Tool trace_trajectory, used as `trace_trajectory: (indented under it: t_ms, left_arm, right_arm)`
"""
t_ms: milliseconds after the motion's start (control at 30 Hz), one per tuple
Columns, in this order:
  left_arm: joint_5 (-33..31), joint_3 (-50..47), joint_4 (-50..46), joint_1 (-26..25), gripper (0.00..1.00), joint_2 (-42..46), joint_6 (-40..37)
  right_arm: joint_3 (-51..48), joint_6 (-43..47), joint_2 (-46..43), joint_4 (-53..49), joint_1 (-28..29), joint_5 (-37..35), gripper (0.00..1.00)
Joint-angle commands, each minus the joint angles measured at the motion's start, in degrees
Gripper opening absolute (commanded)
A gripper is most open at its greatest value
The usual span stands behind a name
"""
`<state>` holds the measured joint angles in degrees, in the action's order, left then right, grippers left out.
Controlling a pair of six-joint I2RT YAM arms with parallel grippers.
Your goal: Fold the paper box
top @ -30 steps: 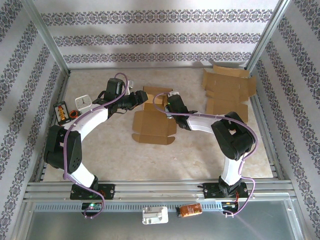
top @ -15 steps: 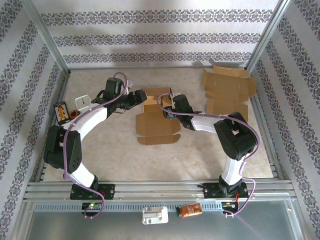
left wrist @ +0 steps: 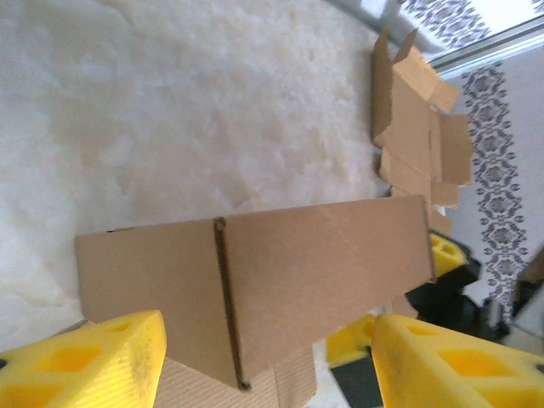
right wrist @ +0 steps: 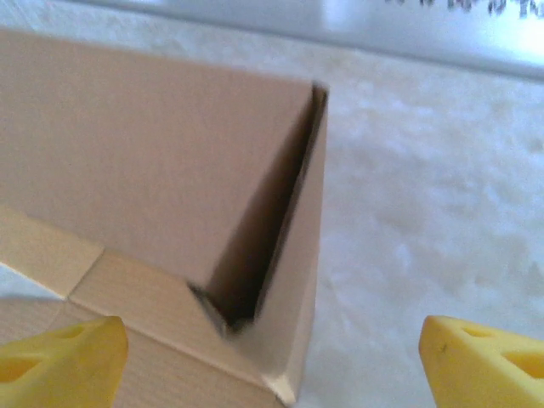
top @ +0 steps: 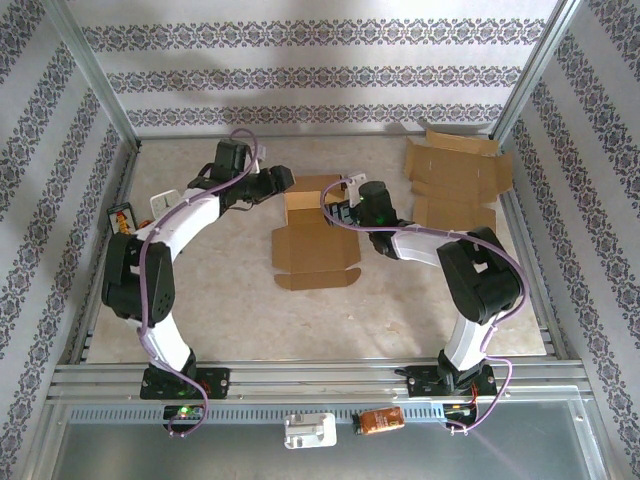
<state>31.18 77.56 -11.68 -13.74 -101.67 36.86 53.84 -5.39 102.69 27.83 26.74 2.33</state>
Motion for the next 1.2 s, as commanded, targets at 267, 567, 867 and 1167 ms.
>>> trace_trajectory:
  t_ms: [267, 567, 867, 1167]
  left_arm:
    - [1.5, 8.46, -9.24, 0.65, 0.55, -6.9, -1.97]
    - [2.96, 8.22, -9.32, 0.57, 0.54, -7.14, -2.06]
    - [10.46, 6.34, -7.3, 0.47, 0.53, -5.94, 0.64]
    - [10.49, -9.39, -3.57, -1.09, 0.53, 6.32, 4.45]
  right_arm:
    - [2.13, 0.64, 5.57, 10.34, 0.5, 3.12, 0.73]
    - [6.0, 0.29, 7.22, 5.62, 0.42, 3.46, 0.39]
    - [6.21, -0.13, 6.52, 3.12, 1.65, 3.48, 0.13]
    - [-6.46, -1.14, -4.52, 0.14, 11.58, -8.18, 0.08]
